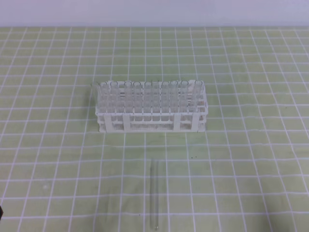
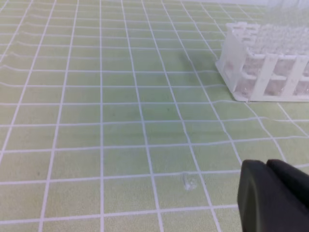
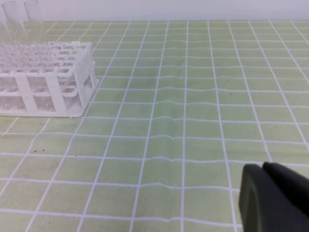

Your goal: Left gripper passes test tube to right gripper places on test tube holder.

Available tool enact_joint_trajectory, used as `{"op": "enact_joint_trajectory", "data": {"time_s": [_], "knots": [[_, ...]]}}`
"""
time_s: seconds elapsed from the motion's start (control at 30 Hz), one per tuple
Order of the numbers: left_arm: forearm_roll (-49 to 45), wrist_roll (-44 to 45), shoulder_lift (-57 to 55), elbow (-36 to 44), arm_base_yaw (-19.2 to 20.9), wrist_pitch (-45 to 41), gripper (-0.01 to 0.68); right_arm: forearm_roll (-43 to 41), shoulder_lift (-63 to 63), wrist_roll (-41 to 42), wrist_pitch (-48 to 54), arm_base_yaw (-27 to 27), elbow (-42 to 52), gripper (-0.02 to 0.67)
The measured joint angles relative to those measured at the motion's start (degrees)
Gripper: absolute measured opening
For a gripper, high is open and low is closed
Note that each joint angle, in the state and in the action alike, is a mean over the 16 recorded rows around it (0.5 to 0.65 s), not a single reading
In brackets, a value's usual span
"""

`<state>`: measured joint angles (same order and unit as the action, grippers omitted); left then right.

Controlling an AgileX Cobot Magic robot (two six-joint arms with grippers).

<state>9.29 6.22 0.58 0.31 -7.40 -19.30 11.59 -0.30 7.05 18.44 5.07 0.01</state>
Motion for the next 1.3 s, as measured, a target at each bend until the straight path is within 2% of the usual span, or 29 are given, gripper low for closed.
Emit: {"op": "enact_joint_trajectory", "data": {"time_s": [0.93,1.3], "knots": [[-1.59,-0.02,0.45,0.23,-0.02,2.80,-0.002,0.00,0.00,0.00,0.00,0.00,0.00,-0.016],[1.34,-0.11,0.56,0.23,-0.02,7.62,-0.002,-0.09,0.00,0.00,-0.27,0.00,0.00,-0.016]]}}
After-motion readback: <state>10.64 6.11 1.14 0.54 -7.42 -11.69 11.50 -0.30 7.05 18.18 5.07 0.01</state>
